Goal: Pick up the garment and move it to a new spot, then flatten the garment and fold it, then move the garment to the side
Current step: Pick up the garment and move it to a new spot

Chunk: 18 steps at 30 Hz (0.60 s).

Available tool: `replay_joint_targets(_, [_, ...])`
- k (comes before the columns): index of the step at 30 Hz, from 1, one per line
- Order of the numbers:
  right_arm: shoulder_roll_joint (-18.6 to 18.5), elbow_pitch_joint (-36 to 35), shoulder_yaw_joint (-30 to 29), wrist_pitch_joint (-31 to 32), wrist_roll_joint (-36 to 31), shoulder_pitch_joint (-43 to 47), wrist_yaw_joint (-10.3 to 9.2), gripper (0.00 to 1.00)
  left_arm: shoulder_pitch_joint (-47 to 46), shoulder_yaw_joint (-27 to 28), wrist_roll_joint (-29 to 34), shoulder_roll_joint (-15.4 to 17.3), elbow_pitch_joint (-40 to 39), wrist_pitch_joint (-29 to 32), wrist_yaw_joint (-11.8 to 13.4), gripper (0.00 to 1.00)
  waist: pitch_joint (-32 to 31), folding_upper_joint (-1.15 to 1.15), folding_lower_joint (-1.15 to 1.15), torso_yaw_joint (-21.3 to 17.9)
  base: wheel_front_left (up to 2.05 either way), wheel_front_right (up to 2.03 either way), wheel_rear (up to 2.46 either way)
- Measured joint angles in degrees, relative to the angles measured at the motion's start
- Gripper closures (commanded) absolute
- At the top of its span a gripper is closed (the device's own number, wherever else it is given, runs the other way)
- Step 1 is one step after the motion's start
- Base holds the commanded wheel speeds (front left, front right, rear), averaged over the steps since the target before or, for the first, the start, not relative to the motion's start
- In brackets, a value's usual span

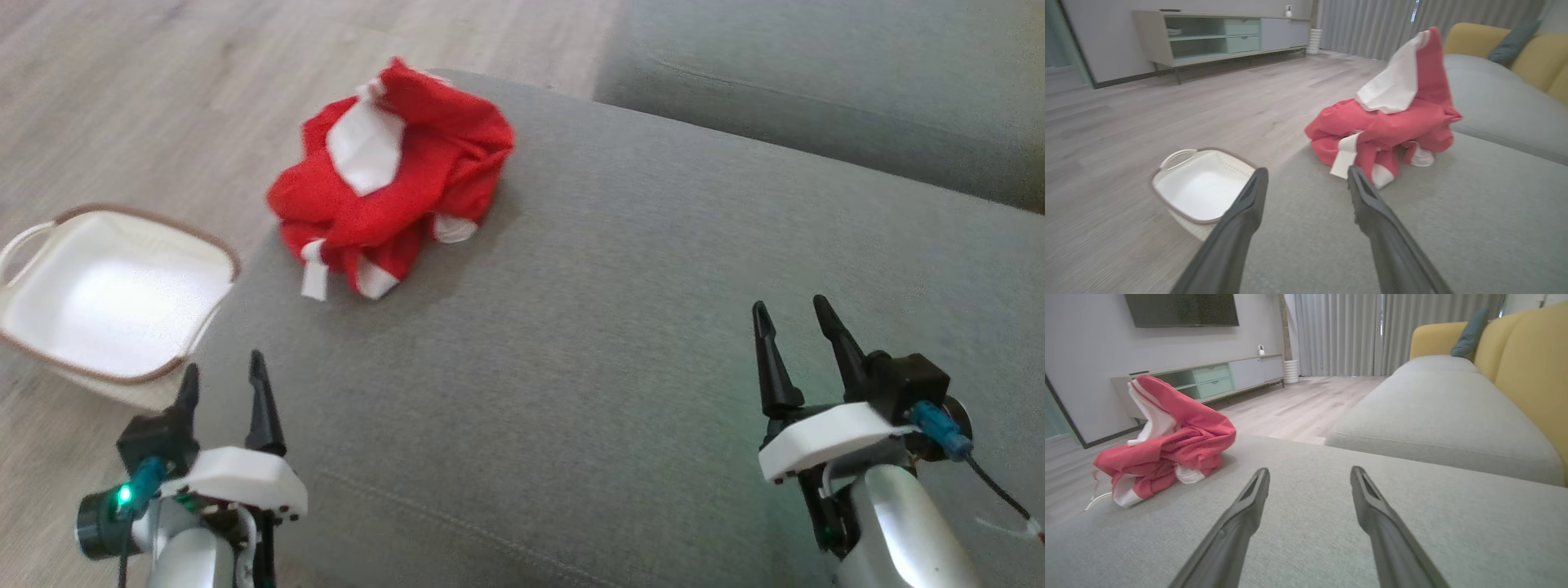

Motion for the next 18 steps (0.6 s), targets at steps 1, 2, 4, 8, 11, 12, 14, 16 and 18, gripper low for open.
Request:
replay_joint_targets(1, [0.0, 0.0, -0.2, 0.0, 0.0, 0.0, 0.0, 0.0, 0.1, 0.4, 0.0, 0.0, -0.2, 0.0, 0.0, 0.0, -0.1, 0.0, 0.0, 0.8, 0.0, 0.0, 0.0])
replay_joint_targets(2, [0.0, 0.0, -0.4, 0.0, 0.0, 0.0, 0.0, 0.0, 0.2, 0.7, 0.2, 0.1, -0.4, 0.0, 0.0, 0.0, -0.1, 0.0, 0.0, 1.7, 0.0, 0.0, 0.0])
replay_joint_targets(4, [0.0, 0.0, -0.6, 0.0, 0.0, 0.1, 0.0, 0.0, 0.7, 1.6, 0.6, 0.1, -0.8, 0.0, -0.5, 0.0, -0.3, 0.0, 0.0, 3.3, 0.0, 0.0, 0.0])
replay_joint_targets(8, [0.0, 0.8, 0.1, 0.0, 0.0, 0.0, 0.0, 0.0, 1.7, 2.9, 1.0, 0.1, -1.1, 0.0, -1.0, 0.0, -0.3, 0.0, 0.0, 6.0, 0.0, 0.0, 0.0])
replay_joint_targets(11, [0.0, 1.1, 1.1, 0.0, -0.3, 0.0, 0.0, 0.0, 2.7, 4.2, 1.0, 0.2, -1.9, 0.0, -0.9, 0.0, 0.5, 0.0, 0.0, 6.7, 0.0, 0.0, 0.0])
replay_joint_targets(12, [0.0, 1.3, 1.2, 0.0, -0.3, -0.1, 0.0, 0.0, 2.8, 4.3, 1.0, 0.2, -2.0, 0.0, -0.9, 0.0, 0.8, 0.0, 0.0, 6.9, 0.0, 0.0, 0.0])
replay_joint_targets(14, [0.0, 1.5, 1.4, 0.0, -0.4, -0.1, 0.0, 0.0, 2.9, 4.3, 1.0, 0.2, -2.2, 0.0, -1.0, 0.0, 1.2, 0.0, 0.0, 7.1, 0.0, 0.0, 0.0])
replay_joint_targets(16, [0.0, 1.5, 1.5, 0.0, -0.9, -0.2, 0.0, 0.0, 2.9, 4.4, 1.0, 0.2, -2.6, 0.0, -0.9, 0.0, 1.6, 0.0, 0.0, 7.2, 0.0, 0.0, 0.0])
replay_joint_targets(18, [0.0, 1.5, 1.4, 0.0, -1.4, -0.4, 0.0, 0.0, 2.9, 4.4, 1.0, 0.2, -2.8, 0.0, -0.9, 0.0, 2.0, 0.0, 0.0, 7.2, 0.0, 0.0, 0.0])
